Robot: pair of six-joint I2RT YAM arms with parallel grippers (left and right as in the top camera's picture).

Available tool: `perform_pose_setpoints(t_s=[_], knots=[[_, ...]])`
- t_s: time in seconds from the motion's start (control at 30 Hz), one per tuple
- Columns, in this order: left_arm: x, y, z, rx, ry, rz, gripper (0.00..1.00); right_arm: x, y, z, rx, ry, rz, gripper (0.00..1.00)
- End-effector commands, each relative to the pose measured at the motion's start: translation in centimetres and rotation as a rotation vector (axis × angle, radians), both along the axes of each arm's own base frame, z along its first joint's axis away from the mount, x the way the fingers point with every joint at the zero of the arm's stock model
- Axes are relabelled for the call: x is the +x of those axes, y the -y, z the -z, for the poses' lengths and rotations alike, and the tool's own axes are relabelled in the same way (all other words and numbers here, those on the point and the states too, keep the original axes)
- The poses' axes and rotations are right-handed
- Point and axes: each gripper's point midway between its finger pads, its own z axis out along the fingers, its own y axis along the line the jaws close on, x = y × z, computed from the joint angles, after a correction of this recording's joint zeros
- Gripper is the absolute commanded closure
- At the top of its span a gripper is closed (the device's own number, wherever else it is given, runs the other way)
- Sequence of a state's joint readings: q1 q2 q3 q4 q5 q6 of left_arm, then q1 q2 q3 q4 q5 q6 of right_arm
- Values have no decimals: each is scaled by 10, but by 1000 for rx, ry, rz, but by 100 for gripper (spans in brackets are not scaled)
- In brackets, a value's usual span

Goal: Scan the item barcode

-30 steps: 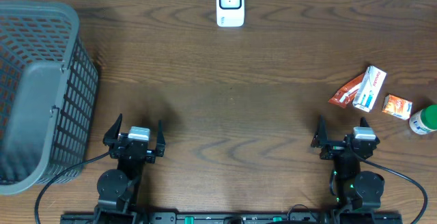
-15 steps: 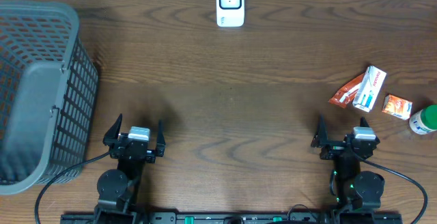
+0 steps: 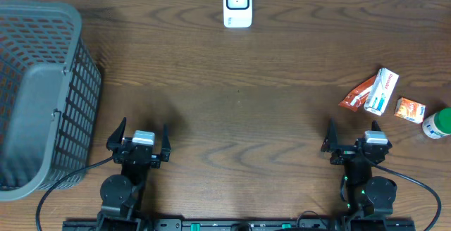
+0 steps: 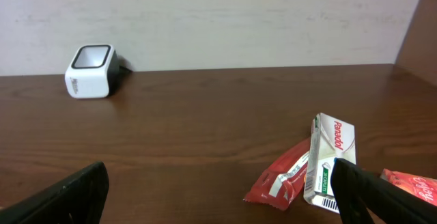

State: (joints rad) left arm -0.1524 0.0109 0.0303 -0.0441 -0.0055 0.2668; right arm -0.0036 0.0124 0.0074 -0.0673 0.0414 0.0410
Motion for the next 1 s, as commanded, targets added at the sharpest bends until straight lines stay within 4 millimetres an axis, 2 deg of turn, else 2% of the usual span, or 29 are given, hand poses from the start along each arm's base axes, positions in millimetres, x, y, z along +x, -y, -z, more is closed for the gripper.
perform_pose_setpoints(t_s=[0.0,0.07,0.23,0.47,0.97], knots=[[0,-11,11,16,-35,-48,7,0,2,0,-5,2,8,1],[-1,-17,18,19,-64,-70,7,0,2,0,-5,1,8,1],[-1,-20,18,18,-63,-83,7,0,2,0,-5,1,8,1],[-1,-32,18,-125,-68,-154,7,0,2,0,-5,1,8,1],[-1,-32,18,-125,-67,-154,7,0,2,0,-5,1,8,1]])
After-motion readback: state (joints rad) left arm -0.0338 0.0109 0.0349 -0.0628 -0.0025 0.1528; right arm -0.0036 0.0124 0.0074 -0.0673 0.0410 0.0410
